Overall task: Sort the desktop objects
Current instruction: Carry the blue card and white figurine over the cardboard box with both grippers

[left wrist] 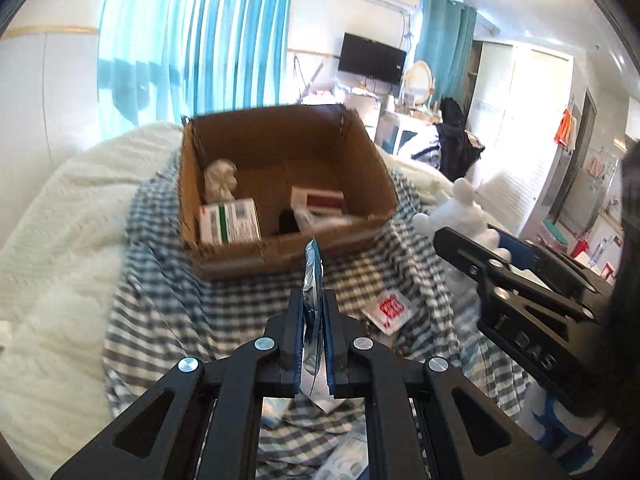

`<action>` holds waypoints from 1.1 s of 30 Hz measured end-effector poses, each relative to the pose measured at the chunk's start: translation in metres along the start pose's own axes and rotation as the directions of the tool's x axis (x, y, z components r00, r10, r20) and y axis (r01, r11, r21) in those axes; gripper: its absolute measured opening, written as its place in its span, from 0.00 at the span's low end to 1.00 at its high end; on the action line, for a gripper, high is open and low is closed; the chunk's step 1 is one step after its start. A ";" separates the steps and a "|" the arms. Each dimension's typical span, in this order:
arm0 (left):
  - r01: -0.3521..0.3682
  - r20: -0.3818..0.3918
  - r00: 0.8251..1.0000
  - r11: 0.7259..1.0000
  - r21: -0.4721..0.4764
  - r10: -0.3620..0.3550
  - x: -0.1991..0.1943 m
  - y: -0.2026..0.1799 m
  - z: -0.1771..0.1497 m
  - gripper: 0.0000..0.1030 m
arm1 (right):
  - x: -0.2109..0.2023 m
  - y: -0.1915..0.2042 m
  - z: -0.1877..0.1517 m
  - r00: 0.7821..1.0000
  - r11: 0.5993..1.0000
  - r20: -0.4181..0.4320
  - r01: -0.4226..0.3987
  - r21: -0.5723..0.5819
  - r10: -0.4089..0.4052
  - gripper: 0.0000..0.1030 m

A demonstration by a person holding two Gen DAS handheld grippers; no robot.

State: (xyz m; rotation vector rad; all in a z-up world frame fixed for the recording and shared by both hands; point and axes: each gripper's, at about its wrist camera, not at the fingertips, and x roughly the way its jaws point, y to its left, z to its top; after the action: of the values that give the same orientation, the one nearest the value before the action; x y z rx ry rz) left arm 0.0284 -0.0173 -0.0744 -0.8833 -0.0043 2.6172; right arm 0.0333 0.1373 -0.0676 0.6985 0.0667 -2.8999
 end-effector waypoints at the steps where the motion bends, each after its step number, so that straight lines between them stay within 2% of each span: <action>1: -0.002 0.012 1.000 1.000 -0.001 0.002 -0.003 0.001 0.004 0.08 | -0.006 0.003 0.004 1.000 1.000 0.022 0.000 -0.010 0.000 0.44; 4: 0.008 0.038 0.999 1.000 -0.017 -0.007 -0.010 0.007 0.018 0.08 | -0.019 0.011 0.014 0.998 1.000 0.067 0.000 -0.026 0.002 0.44; 9: -0.017 0.094 0.995 1.000 -0.006 0.017 -0.020 0.009 0.042 0.08 | -0.032 0.014 0.030 0.993 1.000 0.117 -0.001 -0.026 0.004 0.44; 21: -0.033 0.214 0.977 0.998 0.062 0.019 -0.026 0.011 0.107 0.08 | -0.029 0.017 0.073 0.982 0.999 0.186 0.021 -0.044 -0.013 0.44; 29: -0.055 0.233 0.972 0.997 0.062 0.039 -0.005 0.025 0.137 0.08 | -0.007 0.013 0.108 0.975 0.999 0.223 0.006 -0.052 0.006 0.44; 33: -0.056 0.213 0.976 0.997 0.052 0.044 0.017 0.036 0.147 0.08 | 0.019 0.013 0.122 0.978 0.998 0.202 -0.043 -0.055 0.054 0.44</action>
State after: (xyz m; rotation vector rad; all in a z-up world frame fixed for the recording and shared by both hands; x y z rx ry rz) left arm -0.0827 -0.0273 0.0293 -0.5890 0.0375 2.7310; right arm -0.0359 0.1121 0.0324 0.3862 0.0964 -2.8934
